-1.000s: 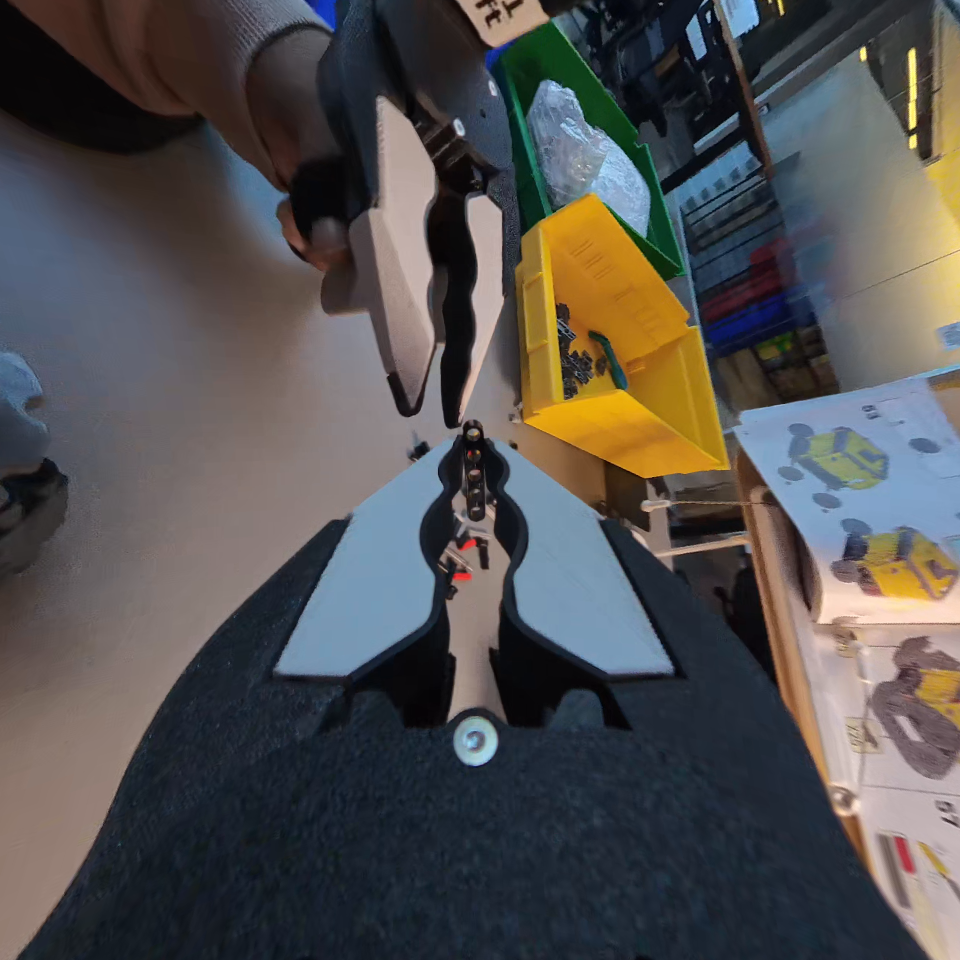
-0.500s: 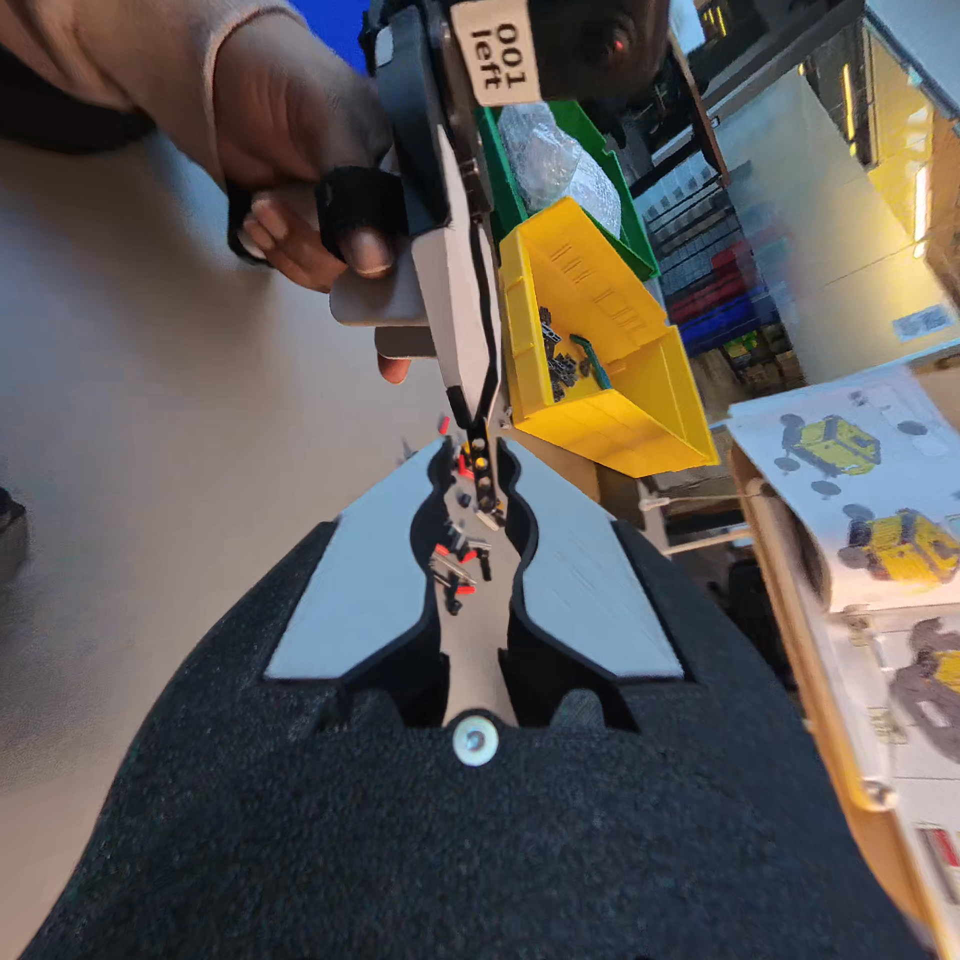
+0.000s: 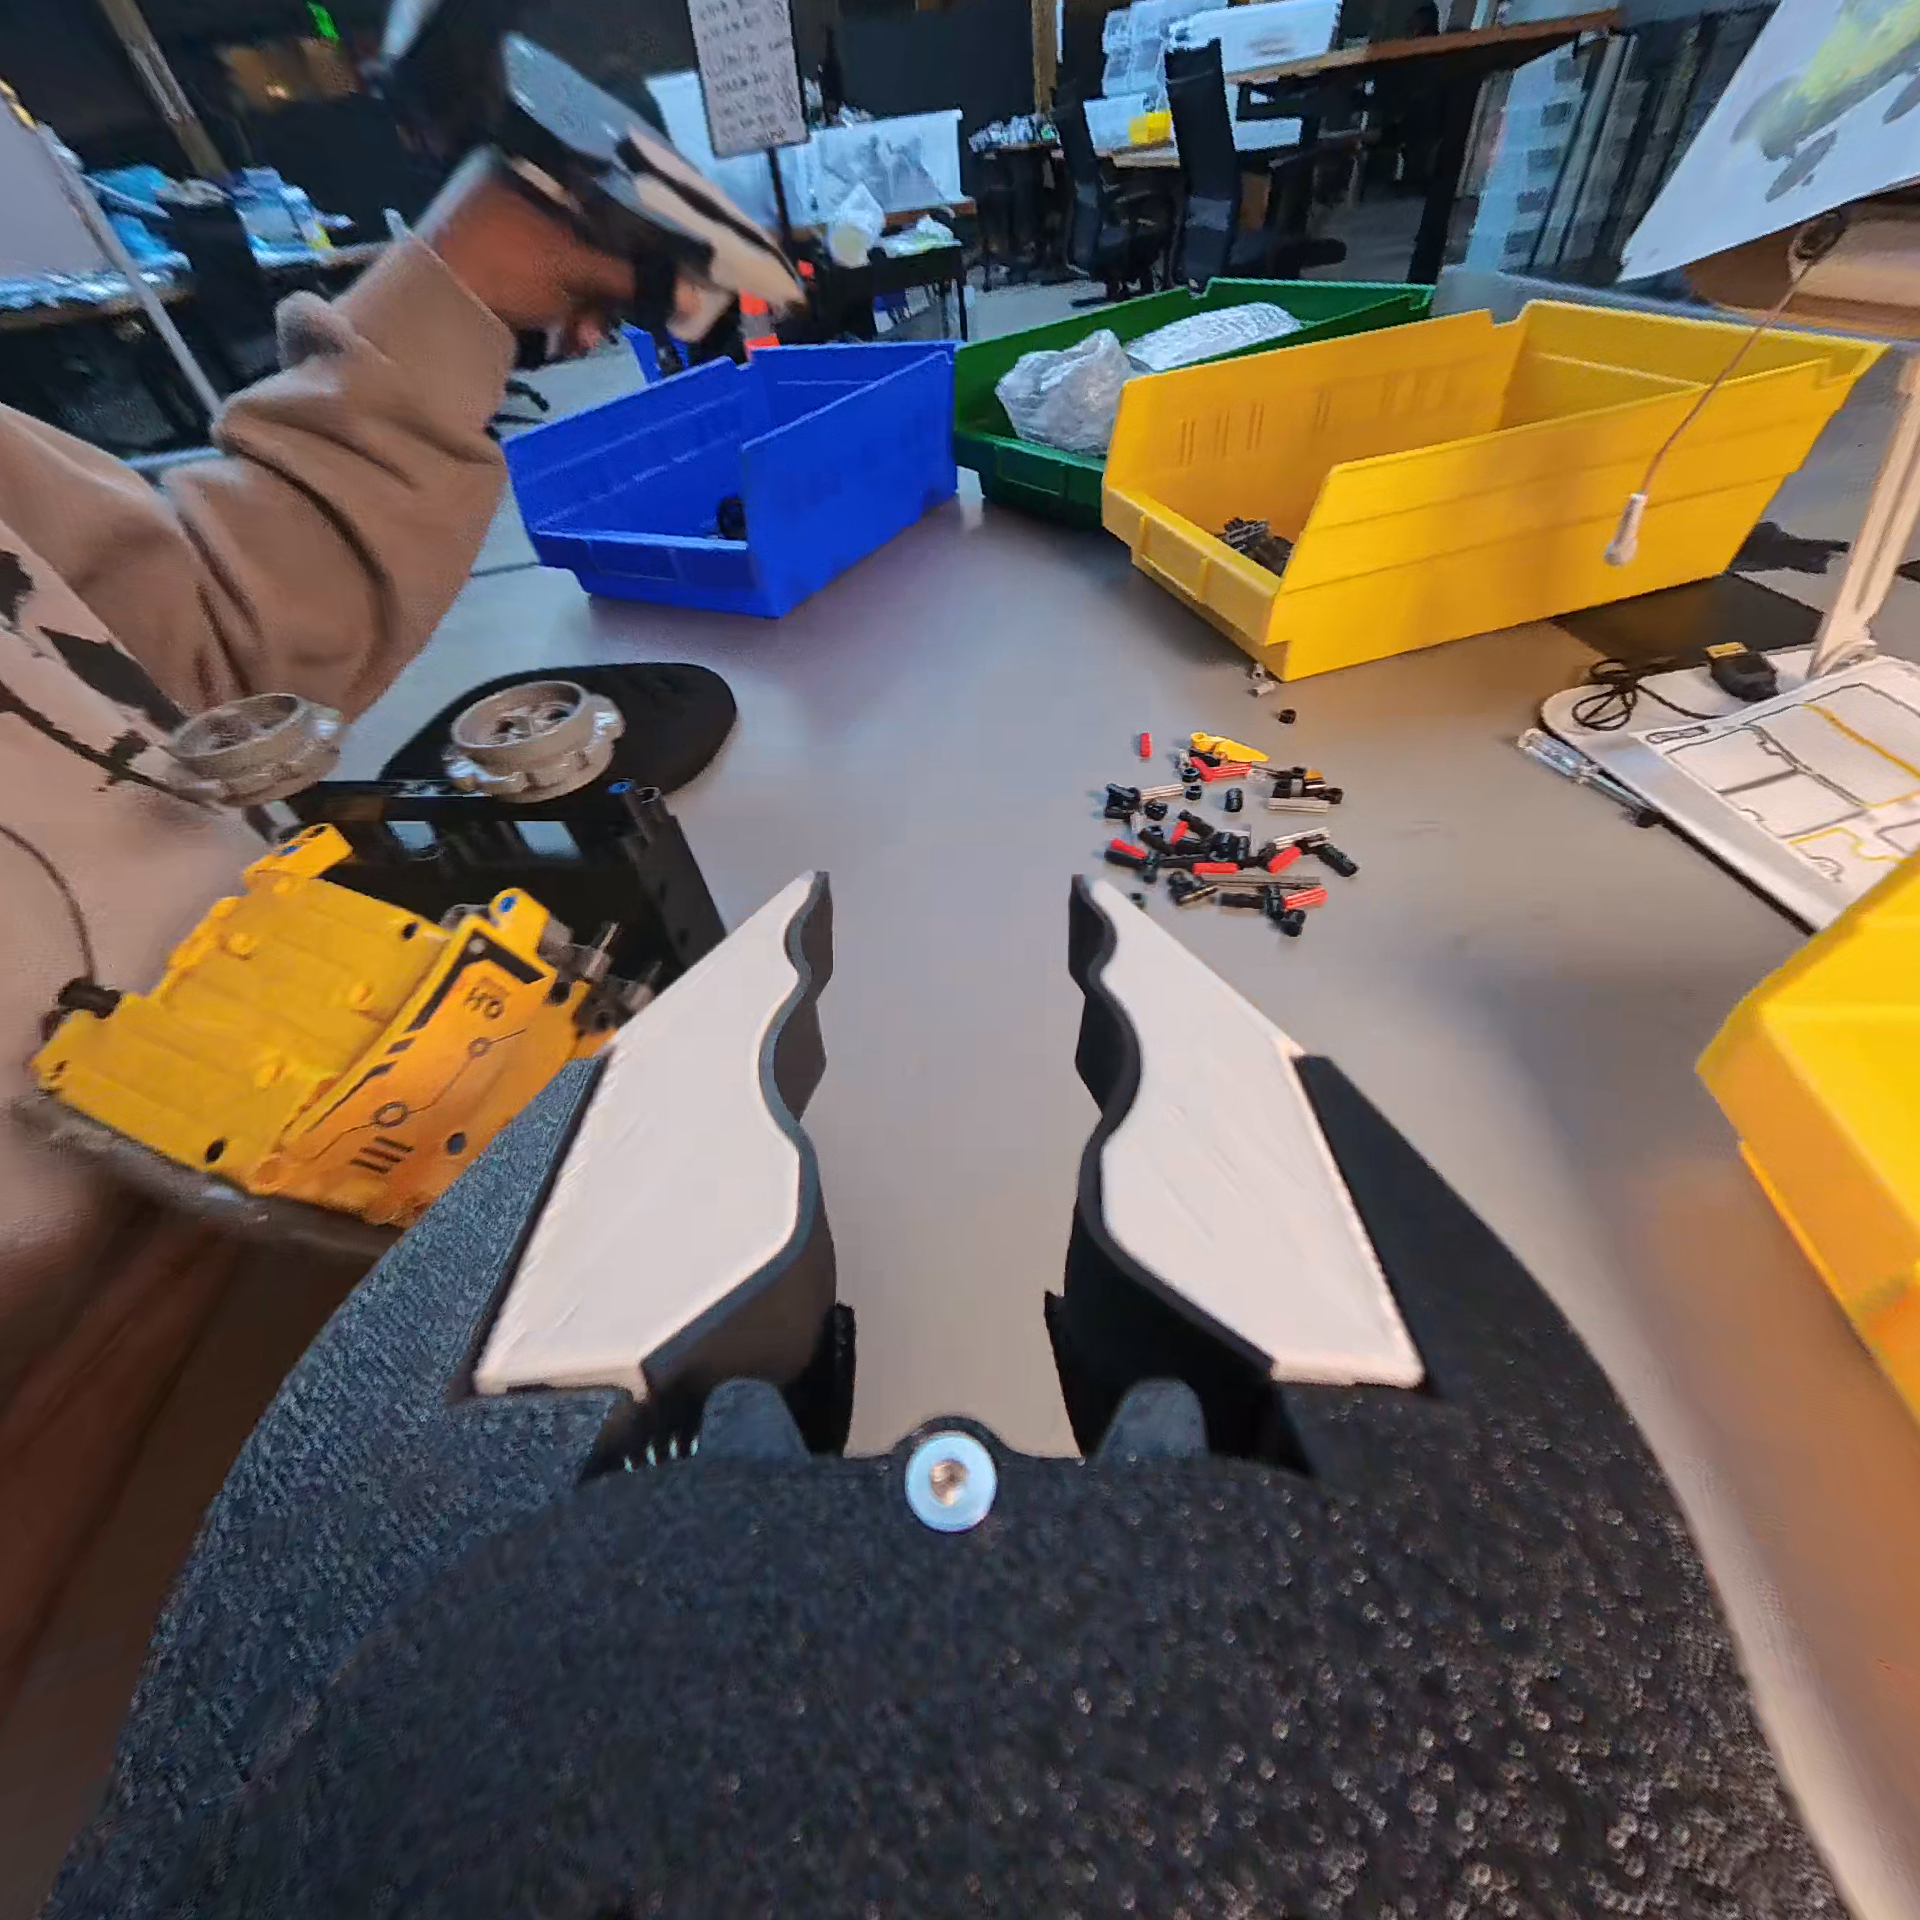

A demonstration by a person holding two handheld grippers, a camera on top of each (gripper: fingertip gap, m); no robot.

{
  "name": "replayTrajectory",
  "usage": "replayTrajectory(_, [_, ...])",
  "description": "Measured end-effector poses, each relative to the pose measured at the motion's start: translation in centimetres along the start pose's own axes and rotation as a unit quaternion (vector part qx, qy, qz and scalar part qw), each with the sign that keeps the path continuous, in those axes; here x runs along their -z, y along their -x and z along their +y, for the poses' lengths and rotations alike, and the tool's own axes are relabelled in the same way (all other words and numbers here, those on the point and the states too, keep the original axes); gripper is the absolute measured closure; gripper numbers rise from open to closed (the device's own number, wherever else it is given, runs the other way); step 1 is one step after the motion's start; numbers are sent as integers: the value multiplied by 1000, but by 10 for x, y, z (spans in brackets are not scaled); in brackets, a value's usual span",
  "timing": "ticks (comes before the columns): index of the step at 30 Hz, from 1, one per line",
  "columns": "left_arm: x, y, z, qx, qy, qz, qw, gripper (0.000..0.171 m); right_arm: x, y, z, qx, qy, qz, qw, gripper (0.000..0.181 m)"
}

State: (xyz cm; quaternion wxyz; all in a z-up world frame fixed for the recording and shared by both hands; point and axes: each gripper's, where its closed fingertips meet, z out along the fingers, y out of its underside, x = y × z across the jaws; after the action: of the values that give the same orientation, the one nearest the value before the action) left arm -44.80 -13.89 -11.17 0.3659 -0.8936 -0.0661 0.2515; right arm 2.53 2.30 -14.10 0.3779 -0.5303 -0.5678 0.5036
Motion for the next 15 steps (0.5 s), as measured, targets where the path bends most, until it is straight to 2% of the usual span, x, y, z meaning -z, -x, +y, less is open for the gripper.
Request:
replayTrajectory(3, [-23, 13, 60, 9, 99, 2, 995, 162, 6, 16, -5, 1, -13, -28, 1000, 138])
replayTrajectory(5, [-27, 9, 72, 11, 104, 4, 995, 158, 3, 26, -9, 16, -6, -44, 999, 137])
replayTrajectory(8, [-19, -12, 46, 9, 32, 25, 999, 147, -2, 45, -15, 39, 4, -69, 997, 138])
replayTrajectory(11, [3, -69, -1, -16, -73, 121, 990, 143, -10, 61, -17, 52, 20, -96, 994, 138])
replayTrajectory(13, [26, -123, -29, -37, -137, 225, 964, 142, -16, 72, -15, 58, 38, -113, 991, 137])
replayTrajectory(15, [52, -176, -49, -59, -189, 320, 926, 142, -23, 80, -12, 72, 56, -122, 988, 136])
